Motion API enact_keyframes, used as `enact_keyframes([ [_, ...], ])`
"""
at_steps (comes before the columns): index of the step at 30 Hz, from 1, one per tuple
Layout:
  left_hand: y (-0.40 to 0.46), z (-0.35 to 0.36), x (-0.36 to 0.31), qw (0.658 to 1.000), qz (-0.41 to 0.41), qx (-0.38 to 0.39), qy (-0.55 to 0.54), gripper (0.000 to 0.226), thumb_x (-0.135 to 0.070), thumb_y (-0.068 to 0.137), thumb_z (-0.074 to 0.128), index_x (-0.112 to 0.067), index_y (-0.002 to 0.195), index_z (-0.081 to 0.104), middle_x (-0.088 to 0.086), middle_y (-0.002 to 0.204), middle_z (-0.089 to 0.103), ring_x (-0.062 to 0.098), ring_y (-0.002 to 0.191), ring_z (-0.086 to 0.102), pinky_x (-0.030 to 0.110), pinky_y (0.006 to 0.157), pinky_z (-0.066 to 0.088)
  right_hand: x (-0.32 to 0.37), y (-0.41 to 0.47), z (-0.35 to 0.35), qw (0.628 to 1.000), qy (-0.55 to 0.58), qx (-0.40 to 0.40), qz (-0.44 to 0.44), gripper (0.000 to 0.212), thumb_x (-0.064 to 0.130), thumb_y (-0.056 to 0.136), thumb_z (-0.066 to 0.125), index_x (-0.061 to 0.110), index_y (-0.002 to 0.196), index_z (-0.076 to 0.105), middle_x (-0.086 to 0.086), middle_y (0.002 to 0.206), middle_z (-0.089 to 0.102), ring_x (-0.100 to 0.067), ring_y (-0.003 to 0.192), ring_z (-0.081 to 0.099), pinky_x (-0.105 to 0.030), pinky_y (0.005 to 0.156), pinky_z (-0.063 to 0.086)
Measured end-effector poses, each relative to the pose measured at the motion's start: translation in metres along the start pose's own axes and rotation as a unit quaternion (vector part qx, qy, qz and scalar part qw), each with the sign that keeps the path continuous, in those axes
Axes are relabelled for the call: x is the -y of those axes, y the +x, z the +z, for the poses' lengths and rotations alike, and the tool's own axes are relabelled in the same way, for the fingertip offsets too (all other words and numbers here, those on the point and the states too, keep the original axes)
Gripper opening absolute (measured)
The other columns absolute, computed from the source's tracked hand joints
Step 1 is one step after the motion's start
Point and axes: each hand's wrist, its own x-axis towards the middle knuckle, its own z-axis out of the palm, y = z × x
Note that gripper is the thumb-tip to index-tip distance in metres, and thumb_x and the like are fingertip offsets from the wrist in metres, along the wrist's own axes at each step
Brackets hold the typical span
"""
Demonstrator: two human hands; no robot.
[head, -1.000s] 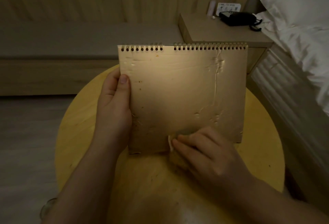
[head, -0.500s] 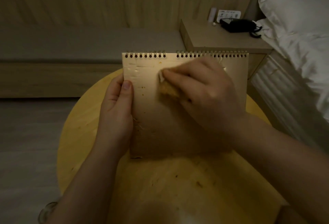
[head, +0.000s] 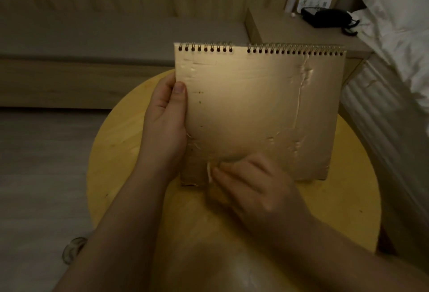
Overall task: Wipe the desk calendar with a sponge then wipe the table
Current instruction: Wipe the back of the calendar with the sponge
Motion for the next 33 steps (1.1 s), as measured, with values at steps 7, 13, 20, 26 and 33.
enact_keyframes([
  [7, -0.001, 0.000, -0.002, 1.000, -0.007, -0.002, 0.008, 0.028, -0.025, 0.109, 0.044, -0.037, 0.109, 0.069, -0.012, 0.111, 0.076, 0.007, 0.104, 0.069, 0.029, 0.088, 0.055, 0.003, -0.012, 0.005, 1.000, 0.013, 0.007, -0.022, 0.019, 0.010, 0.101, 0.074, -0.002, 0.115, 0.079, -0.013, 0.107, 0.078, -0.033, 0.077, 0.065, -0.042, 0.071, 0.056],
  [13, -0.002, 0.002, -0.002, 0.998, -0.018, 0.009, -0.052, 0.035, -0.027, 0.107, 0.044, -0.042, 0.103, 0.076, -0.005, 0.111, 0.078, 0.011, 0.104, 0.071, 0.027, 0.084, 0.057, -0.026, 0.070, -0.018, 0.998, -0.015, -0.045, -0.035, 0.021, 0.009, 0.101, 0.073, -0.003, 0.118, 0.078, -0.016, 0.110, 0.078, -0.037, 0.086, 0.067, -0.044, 0.080, 0.056],
  [20, -0.001, -0.003, 0.001, 0.999, -0.024, 0.019, -0.037, 0.031, -0.035, 0.107, 0.045, -0.048, 0.112, 0.073, -0.002, 0.123, 0.074, 0.021, 0.117, 0.068, 0.045, 0.098, 0.055, -0.046, 0.155, -0.025, 0.988, -0.053, -0.146, -0.018, 0.016, 0.007, 0.097, 0.074, -0.002, 0.108, 0.081, -0.018, 0.097, 0.077, -0.041, 0.088, 0.070, -0.041, 0.078, 0.050],
  [26, 0.000, -0.003, 0.000, 0.994, -0.042, 0.034, -0.093, 0.030, -0.024, 0.109, 0.043, -0.029, 0.119, 0.071, 0.010, 0.125, 0.073, 0.028, 0.118, 0.068, 0.042, 0.098, 0.056, -0.024, 0.116, -0.007, 0.993, -0.033, -0.114, -0.028, 0.020, 0.005, 0.102, 0.066, -0.006, 0.113, 0.078, -0.022, 0.100, 0.075, -0.040, 0.086, 0.065, -0.046, 0.079, 0.051],
  [33, 0.002, -0.003, -0.001, 0.998, -0.041, 0.009, -0.047, 0.035, -0.026, 0.108, 0.044, -0.039, 0.104, 0.076, -0.007, 0.113, 0.078, 0.009, 0.103, 0.070, 0.029, 0.087, 0.055, 0.023, 0.022, 0.016, 0.999, 0.019, 0.007, -0.031, 0.016, 0.007, 0.103, 0.070, -0.005, 0.108, 0.079, -0.017, 0.097, 0.077, -0.035, 0.075, 0.066, -0.044, 0.066, 0.056],
])
